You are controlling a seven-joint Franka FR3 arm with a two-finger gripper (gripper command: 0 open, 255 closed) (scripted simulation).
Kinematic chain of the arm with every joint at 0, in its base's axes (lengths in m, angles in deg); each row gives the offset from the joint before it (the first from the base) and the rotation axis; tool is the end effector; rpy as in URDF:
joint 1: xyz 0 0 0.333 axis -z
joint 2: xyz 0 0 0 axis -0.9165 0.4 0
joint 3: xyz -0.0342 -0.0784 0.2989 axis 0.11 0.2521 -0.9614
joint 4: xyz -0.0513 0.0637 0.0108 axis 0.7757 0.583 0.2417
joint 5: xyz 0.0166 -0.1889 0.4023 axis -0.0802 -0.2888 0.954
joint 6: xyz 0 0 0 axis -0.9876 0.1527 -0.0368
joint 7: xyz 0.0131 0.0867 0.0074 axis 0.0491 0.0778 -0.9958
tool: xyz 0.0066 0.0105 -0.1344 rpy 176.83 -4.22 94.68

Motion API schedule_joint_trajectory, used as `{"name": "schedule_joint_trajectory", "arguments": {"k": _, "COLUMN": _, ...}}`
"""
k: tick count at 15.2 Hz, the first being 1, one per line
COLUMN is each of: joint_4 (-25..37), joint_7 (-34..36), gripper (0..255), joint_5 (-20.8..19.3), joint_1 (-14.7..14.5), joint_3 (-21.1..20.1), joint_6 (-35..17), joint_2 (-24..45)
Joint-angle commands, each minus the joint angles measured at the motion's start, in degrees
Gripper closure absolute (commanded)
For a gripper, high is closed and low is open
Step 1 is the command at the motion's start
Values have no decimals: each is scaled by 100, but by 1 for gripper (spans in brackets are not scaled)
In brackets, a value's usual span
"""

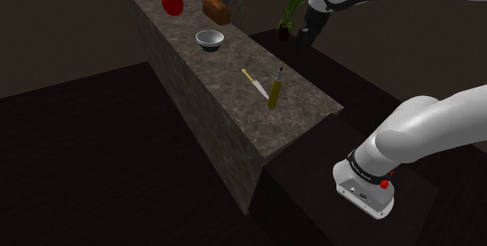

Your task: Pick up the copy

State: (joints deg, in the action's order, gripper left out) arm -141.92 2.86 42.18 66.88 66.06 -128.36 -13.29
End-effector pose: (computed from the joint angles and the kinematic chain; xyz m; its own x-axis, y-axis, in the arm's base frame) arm 0.4586 -0.0468 0.4473 0.9865 0.1337 0.0944 0.1292 -0.9902 0.0527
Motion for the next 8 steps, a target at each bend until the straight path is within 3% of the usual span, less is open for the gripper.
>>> {"name": "schedule_joint_trajectory", "arguments": {"k": 1, "joint_4": -22, "joint_7": -65, "gripper": 0, "joint_5": 79, "joint_1": -22, "joint_3": 79, "joint_6": -325, "joint_2": 332}}
{"name": "schedule_joint_trajectory", "arguments": {"k": 8, "joint_4": 177, "joint_7": -466, "gripper": 0, "joint_5": 530, "joint_1": -124, "joint_3": 358, "joint_6": -1415, "joint_2": 1778}}
